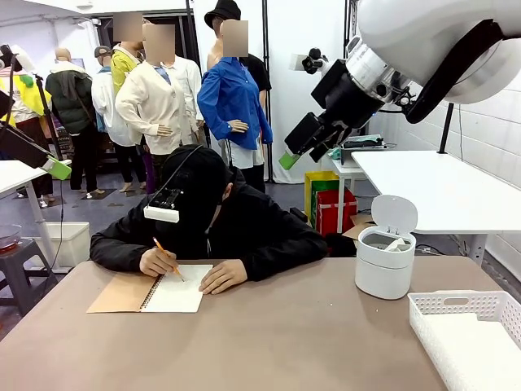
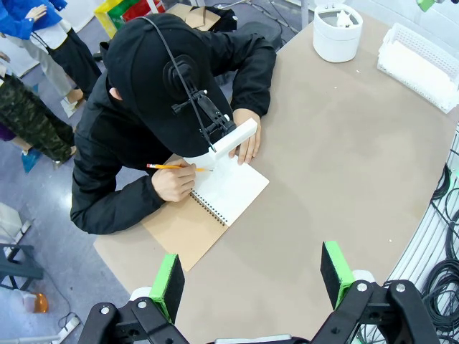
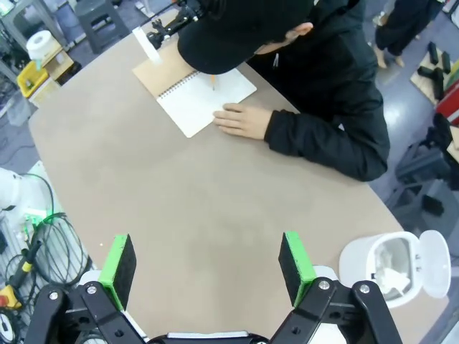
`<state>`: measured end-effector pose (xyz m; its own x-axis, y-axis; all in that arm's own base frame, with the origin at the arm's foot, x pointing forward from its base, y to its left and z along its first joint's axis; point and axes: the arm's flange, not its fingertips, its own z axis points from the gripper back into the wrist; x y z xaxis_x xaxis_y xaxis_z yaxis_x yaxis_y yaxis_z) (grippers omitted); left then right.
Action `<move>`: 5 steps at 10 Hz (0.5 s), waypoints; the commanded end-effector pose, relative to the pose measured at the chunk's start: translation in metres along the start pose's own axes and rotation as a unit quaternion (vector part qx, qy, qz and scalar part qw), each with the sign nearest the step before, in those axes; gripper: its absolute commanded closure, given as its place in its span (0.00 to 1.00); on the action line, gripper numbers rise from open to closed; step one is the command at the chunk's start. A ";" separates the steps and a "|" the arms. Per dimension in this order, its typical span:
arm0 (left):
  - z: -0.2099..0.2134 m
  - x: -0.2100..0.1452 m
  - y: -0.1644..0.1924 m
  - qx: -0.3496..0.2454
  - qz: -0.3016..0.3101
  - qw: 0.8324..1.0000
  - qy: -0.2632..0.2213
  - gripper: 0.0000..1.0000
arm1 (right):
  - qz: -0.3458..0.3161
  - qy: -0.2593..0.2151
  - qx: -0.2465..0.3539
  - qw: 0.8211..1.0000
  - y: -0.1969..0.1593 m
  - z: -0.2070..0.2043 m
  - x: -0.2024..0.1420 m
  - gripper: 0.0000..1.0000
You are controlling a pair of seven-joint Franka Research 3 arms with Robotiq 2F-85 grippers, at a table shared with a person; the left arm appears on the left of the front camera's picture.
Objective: Sort the paper based on its condition.
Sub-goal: If a person hands you a paper, place it in the Organizing basket , and if it's crumpled, put it in the Trash can.
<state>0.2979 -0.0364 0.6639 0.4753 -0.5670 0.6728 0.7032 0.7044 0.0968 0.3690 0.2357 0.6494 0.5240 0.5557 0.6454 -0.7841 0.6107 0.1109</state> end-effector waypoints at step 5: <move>0.000 -0.001 0.001 0.002 0.001 1.000 -0.002 0.00 | -0.007 0.002 -0.002 1.000 -0.005 -0.004 0.001 0.00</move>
<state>0.2979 -0.0364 0.6639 0.4752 -0.5670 0.6728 0.7032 0.7043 0.0969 0.3736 0.2330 0.6465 0.5346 0.5520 0.6400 -0.7765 0.6197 0.1142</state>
